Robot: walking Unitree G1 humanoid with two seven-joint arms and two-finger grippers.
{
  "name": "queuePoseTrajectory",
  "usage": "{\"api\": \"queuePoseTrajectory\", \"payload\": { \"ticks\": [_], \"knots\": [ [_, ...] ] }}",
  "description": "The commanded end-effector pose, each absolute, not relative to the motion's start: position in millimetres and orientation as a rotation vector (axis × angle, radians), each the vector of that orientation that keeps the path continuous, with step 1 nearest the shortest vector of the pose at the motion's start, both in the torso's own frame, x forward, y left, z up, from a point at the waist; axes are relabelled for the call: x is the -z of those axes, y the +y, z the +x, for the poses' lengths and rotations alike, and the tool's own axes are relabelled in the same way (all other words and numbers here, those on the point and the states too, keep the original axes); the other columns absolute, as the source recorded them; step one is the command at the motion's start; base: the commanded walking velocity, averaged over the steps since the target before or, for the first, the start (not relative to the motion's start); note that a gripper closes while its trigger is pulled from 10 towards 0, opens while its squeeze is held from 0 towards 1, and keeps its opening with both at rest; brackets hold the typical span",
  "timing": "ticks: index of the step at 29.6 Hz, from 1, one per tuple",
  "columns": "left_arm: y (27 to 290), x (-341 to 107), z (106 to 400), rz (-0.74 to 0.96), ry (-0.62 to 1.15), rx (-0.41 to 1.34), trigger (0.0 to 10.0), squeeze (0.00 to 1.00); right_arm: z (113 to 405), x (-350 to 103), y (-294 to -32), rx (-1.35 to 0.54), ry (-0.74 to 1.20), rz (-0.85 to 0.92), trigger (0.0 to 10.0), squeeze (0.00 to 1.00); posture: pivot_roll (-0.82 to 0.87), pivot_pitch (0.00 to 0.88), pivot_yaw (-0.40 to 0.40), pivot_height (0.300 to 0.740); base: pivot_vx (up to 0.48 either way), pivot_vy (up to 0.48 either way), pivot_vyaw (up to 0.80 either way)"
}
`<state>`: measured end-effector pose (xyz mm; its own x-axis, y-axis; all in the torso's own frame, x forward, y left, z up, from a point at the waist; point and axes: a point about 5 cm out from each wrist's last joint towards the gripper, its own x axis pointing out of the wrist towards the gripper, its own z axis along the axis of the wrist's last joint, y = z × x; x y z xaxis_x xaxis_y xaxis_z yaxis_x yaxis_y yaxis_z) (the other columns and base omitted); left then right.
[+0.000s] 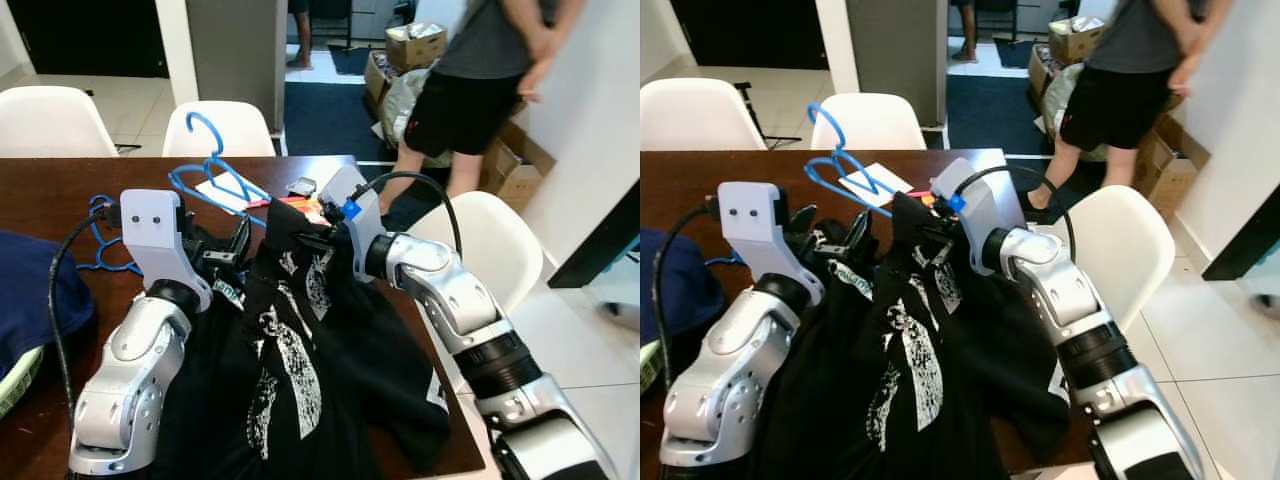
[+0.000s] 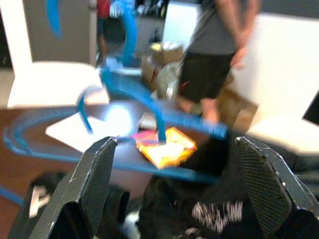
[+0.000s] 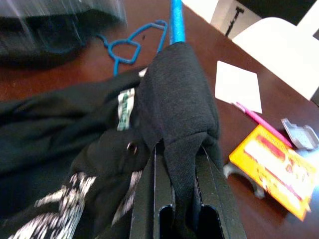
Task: Hang hanger
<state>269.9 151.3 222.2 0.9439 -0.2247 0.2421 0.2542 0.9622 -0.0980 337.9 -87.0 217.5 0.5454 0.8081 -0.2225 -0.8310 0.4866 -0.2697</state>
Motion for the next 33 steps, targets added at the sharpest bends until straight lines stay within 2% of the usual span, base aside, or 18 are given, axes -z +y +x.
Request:
{"api": "queuePoseTrajectory", "payload": {
  "ticks": [1, 2, 4, 7, 9, 14, 17, 22, 23, 25, 27, 31, 33],
  "knots": [
    [143.1, -228.2, 264.5, -0.121, -0.241, 0.364, 10.0, 0.00, 334.9, -210.9, -92.0, -1.015, 0.107, -0.389, 10.0, 0.00, 0.05, 0.039, -0.056, 0.740, 0.000, 0.000, 0.00],
    [143.1, -228.2, 264.5, -0.121, -0.241, 0.364, 10.0, 0.00, 334.9, -210.9, -92.0, -1.015, 0.107, -0.389, 10.0, 0.00, 0.05, 0.039, -0.056, 0.740, 0.000, 0.000, 0.00],
    [147.7, -250.5, 249.7, -0.062, -0.312, 0.546, 10.0, 0.00, 333.1, -211.4, -101.2, -1.027, 0.112, -0.417, 10.0, 0.00, 0.06, 0.045, -0.056, 0.740, 0.000, 0.000, 0.00],
    [147.7, -250.5, 249.7, -0.062, -0.312, 0.546, 10.0, 0.00, 333.1, -211.4, -101.2, -1.027, 0.112, -0.417, 10.0, 0.00, 0.06, 0.045, -0.056, 0.740, 0.000, 0.000, 0.00],
    [161.9, -271.9, 239.0, 0.026, -0.371, 0.627, 10.0, 0.00, 326.5, -214.3, -103.8, -1.088, 0.075, -0.432, 10.0, 0.00, 0.08, 0.044, -0.054, 0.740, 0.000, 0.000, 0.00],
    [168.8, -279.1, 237.1, 0.071, -0.383, 0.637, 10.0, 0.00, 324.2, -214.9, -104.4, -1.109, 0.063, -0.441, 10.0, 0.00, 0.08, 0.044, -0.053, 0.740, 0.000, 0.000, 0.00],
    [185.8, -279.0, 227.3, 0.242, -0.289, 0.751, 10.0, 0.00, 322.3, -218.1, -105.7, -1.121, 0.025, -0.457, 10.0, 0.00, 0.08, 0.050, -0.046, 0.740, 0.000, 0.000, 0.00],
    [194.1, -273.1, 219.6, 0.336, -0.185, 0.843, 10.0, 0.00, 324.0, -220.8, -105.8, -1.113, 0.004, -0.465, 10.0, 0.00, 0.08, 0.054, -0.044, 0.740, 0.000, 0.000, 0.00],
    [194.1, -273.1, 219.6, 0.336, -0.185, 0.843, 10.0, 0.00, 324.0, -220.8, -105.8, -1.113, 0.004, -0.465, 10.0, 0.00, 0.08, 0.054, -0.044, 0.740, 0.000, 0.000, 0.00],
    [211.5, -275.1, 216.6, 0.397, -0.114, 0.855, 10.0, 0.00, 326.0, -224.4, -105.3, -1.107, -0.020, -0.464, 10.0, 0.00, 0.08, 0.057, -0.041, 0.740, 0.000, 0.000, 0.00],
    [211.5, -275.1, 216.6, 0.397, -0.114, 0.855, 10.0, 0.00, 326.0, -224.4, -105.3, -1.107, -0.020, -0.464, 10.0, 0.00, 0.08, 0.057, -0.041, 0.740, 0.000, 0.000, 0.00],
    [229.8, -280.8, 216.2, 0.427, -0.082, 0.823, 10.0, 0.00, 325.8, -228.2, -104.9, -1.114, -0.046, -0.448, 10.0, 0.00, 0.08, 0.057, -0.041, 0.740, 0.000, 0.000, 0.00],
    [249.6, -288.5, 215.6, 0.461, -0.068, 0.769, 10.0, 0.00, 321.4, -230.1, -105.8, -1.161, -0.065, -0.440, 10.0, 0.00, 0.08, 0.062, -0.044, 0.740, 0.000, 0.000, 0.00]
  ]
}}
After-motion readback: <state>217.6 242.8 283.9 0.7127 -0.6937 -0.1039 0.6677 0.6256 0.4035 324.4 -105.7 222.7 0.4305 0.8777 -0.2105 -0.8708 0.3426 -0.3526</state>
